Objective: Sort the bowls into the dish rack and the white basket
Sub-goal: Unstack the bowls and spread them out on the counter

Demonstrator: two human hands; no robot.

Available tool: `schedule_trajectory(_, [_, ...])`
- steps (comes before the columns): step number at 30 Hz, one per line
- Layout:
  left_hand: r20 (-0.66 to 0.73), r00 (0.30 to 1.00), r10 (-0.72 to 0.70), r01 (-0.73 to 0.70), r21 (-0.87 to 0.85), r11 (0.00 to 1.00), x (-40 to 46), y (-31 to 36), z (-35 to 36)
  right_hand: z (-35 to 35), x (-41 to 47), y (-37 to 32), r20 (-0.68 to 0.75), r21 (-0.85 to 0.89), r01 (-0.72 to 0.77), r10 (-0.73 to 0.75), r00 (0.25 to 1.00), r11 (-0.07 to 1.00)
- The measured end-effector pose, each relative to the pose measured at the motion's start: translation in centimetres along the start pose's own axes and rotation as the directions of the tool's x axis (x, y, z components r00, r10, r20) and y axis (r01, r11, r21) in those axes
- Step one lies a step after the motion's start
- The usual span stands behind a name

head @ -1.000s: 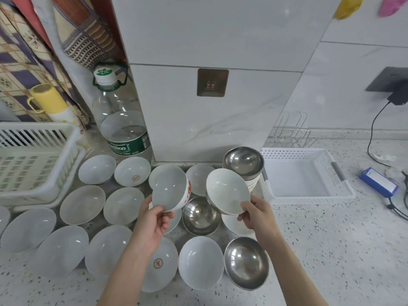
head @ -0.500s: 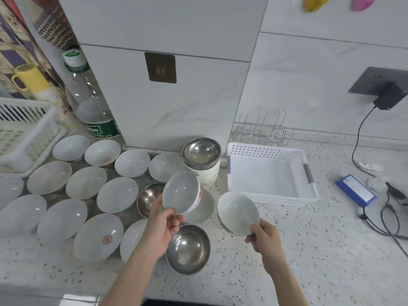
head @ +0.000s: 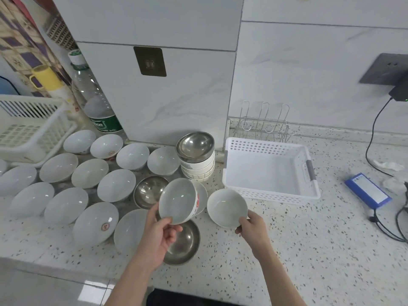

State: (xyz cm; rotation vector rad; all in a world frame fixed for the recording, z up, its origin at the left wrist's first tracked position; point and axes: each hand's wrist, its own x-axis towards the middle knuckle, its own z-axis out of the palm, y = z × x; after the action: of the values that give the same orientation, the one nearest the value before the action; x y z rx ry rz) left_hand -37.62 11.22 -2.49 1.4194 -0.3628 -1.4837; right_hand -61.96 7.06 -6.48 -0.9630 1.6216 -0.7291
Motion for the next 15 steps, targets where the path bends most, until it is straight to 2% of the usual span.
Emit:
schedule_trajectory(7, [-0.003, 1.000, 0.020, -0.020, 0.092, 0.996, -0.1, -1.0, 0.2, 0.3, 0.3, 1.0, -0.021, -0.026, 0.035, -0.036, 0.999, 0.999])
schedule_trajectory(15, [0.079, 0.996, 0.031, -0.054, 0.300, 0.952, -1.3, -2.1, 0.9, 0.5, 0.3, 1.4, -0.051, -0.016, 0.023, -0.024, 0.998, 1.000])
